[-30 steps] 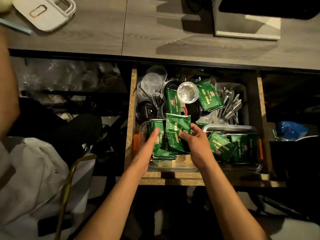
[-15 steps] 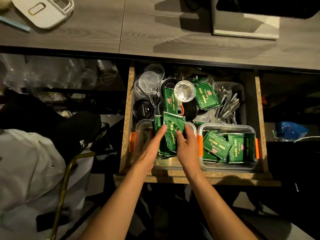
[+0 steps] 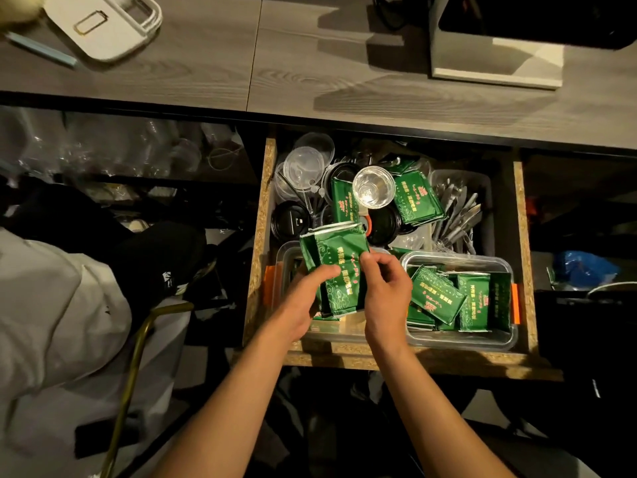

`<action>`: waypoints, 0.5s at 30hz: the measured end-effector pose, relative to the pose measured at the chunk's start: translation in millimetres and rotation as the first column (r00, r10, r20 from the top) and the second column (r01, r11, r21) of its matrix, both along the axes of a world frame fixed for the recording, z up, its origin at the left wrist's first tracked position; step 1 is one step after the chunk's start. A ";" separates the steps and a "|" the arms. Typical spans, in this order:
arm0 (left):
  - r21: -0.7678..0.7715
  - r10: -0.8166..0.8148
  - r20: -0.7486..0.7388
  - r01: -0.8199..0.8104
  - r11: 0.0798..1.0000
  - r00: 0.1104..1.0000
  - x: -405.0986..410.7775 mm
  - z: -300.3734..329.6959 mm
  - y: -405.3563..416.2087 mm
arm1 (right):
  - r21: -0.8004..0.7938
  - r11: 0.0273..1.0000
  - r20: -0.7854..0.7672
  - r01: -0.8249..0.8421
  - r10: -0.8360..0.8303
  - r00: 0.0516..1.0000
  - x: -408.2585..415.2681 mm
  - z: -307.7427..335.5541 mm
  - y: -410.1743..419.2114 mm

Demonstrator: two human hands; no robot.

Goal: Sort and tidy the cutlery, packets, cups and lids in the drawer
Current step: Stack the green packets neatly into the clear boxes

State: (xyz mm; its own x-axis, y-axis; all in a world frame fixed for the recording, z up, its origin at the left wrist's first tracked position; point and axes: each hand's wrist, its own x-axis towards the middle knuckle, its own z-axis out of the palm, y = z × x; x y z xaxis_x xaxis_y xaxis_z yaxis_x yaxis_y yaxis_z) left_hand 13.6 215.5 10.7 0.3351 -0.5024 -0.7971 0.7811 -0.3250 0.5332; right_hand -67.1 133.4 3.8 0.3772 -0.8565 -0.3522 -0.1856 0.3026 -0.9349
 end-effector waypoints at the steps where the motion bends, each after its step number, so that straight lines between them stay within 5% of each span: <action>1: -0.010 0.003 0.000 -0.003 1.000 1.000 0.4 -1.5 -0.4 | -0.023 1.000 -0.015 0.018 -0.018 1.000 1.5 0.0 2.3; 6: -0.015 0.072 -0.004 -0.072 0.997 0.997 -7.9 -0.7 1.0 | -0.011 0.999 -0.118 -0.032 0.030 0.993 7.9 -10.2 15.1; 11: 0.034 0.215 0.088 -0.219 0.975 0.973 5.0 -12.2 25.5 | 0.182 0.954 0.006 -0.237 0.240 0.971 7.9 -22.4 10.0; 15: 0.026 0.260 0.126 -0.265 0.964 0.958 29.6 -19.2 58.4 | 0.300 0.954 -0.099 0.010 0.021 0.995 1.2 -34.7 -1.5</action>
State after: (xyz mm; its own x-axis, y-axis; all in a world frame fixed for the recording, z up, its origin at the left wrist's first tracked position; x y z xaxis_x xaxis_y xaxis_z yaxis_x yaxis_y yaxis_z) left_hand 43.2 273.9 -8.5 0.5451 -0.3511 -0.7613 0.7728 -0.1414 0.6186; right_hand -65.9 131.9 -30.9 0.3311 -0.7038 -0.6285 -0.2759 0.5648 -0.7777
